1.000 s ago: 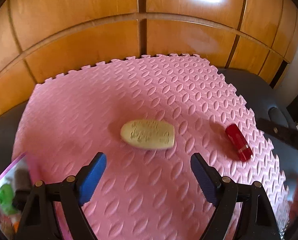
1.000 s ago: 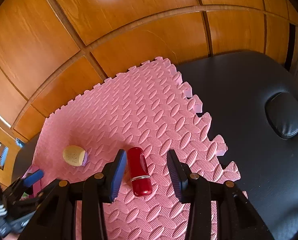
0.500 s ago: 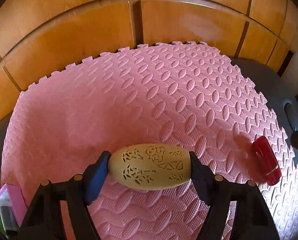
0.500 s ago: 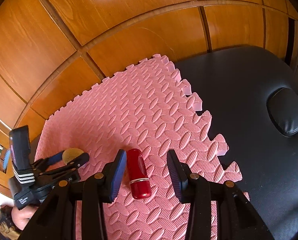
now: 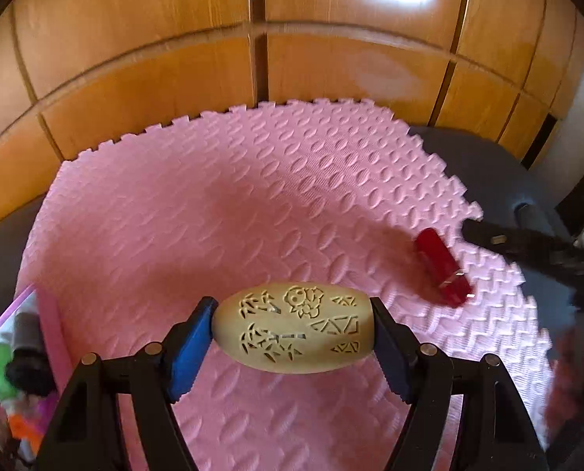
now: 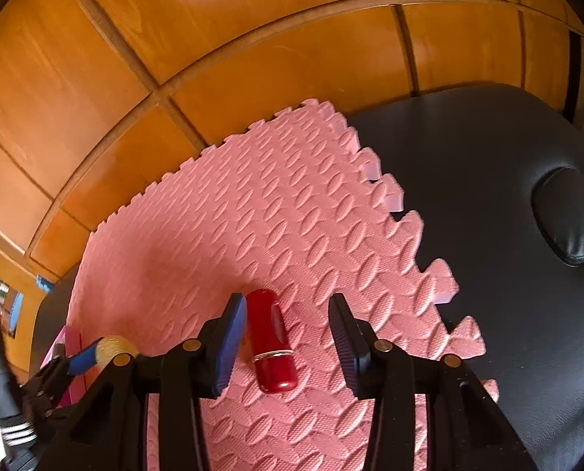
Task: Organize rigid objects
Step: 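Grasp the yellow roller with the left gripper while the right gripper grasps the red lipstick, then carry the yellow roller into the tray and release it with the left gripper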
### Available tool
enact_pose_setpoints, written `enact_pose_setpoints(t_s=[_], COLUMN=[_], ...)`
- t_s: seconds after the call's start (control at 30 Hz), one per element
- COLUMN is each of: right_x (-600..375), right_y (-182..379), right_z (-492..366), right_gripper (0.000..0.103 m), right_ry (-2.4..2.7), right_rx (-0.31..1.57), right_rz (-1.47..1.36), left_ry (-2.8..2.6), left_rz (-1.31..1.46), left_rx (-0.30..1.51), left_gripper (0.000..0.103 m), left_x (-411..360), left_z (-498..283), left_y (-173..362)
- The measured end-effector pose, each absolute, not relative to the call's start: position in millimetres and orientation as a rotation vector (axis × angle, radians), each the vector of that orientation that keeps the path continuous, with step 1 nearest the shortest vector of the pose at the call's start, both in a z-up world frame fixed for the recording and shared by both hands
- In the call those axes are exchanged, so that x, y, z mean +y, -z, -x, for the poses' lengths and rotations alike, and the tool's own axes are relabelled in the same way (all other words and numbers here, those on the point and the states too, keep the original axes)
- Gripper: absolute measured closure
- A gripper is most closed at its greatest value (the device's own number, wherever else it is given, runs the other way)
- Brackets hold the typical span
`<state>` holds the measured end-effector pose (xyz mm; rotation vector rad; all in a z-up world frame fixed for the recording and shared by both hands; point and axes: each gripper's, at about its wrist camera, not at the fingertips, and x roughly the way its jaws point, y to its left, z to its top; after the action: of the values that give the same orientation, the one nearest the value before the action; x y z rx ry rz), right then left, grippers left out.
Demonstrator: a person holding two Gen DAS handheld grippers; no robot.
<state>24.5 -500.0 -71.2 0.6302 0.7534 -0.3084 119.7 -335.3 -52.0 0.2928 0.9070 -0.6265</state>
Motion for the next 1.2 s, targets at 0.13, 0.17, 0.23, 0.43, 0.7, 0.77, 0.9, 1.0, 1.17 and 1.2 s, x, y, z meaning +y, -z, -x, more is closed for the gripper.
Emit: enact_pose_setpoints(t_s=[0.13,0.17,0.23,0.43,0.7,0.77,0.9,1.0,1.17,1.2], right_x=[-487.3,-484.8,-479.6,-461.6,-425.6,-406.9,-399.0,-397.6,-396.5,-396.4], right_y=[72.2,72.5,73.8,86.4,95.2,98.6,101.0,102.8,104.0,103.8], right_z=[-33.1,-34.5,-38.6,-51.0,-55.6,-57.2,-55.5,-52.3,-50.5,-50.9], right_gripper=[0.059,0.059,0.059,0.059,0.078,0.077,0.075,0.073,0.072,0.072], right_ry=[0.276,0.273,0.263,0.275,0.156,0.111,0.112,0.105,0.124,0.125], right_rx=[0.763,0.764,0.771,0.826,0.881,0.897,0.888,0.869,0.836,0.836], right_rz=[-0.563,-0.547,-0.51,-0.375,-0.213,-0.144,-0.098,-0.091,-0.09,-0.088], left_ry=[0.642,0.647,0.649,0.653,0.602,0.579,0.543,0.519,0.489,0.486], left_rz=[-0.233,-0.221,-0.221,-0.206,-0.186,-0.183,-0.174,-0.166,-0.154,-0.152], left_rx=[0.887,0.884,0.872,0.847,0.779,0.761,0.749,0.757,0.779,0.78], left_gripper=[0.027,0.027,0.027,0.027,0.027,0.027,0.027,0.027,0.027,0.027], left_x=[-319.7,-315.3,-311.0,-292.3,-256.5,-246.0,-228.2,-216.1,-201.4,-199.0], left_z=[-100.2,-94.1,-85.1,-62.5,-39.9,-35.8,-30.7,-28.8,-27.0,-25.3], left_y=[33.8,30.2,26.5,17.3,3.5,1.1,2.1,6.7,15.2,15.9])
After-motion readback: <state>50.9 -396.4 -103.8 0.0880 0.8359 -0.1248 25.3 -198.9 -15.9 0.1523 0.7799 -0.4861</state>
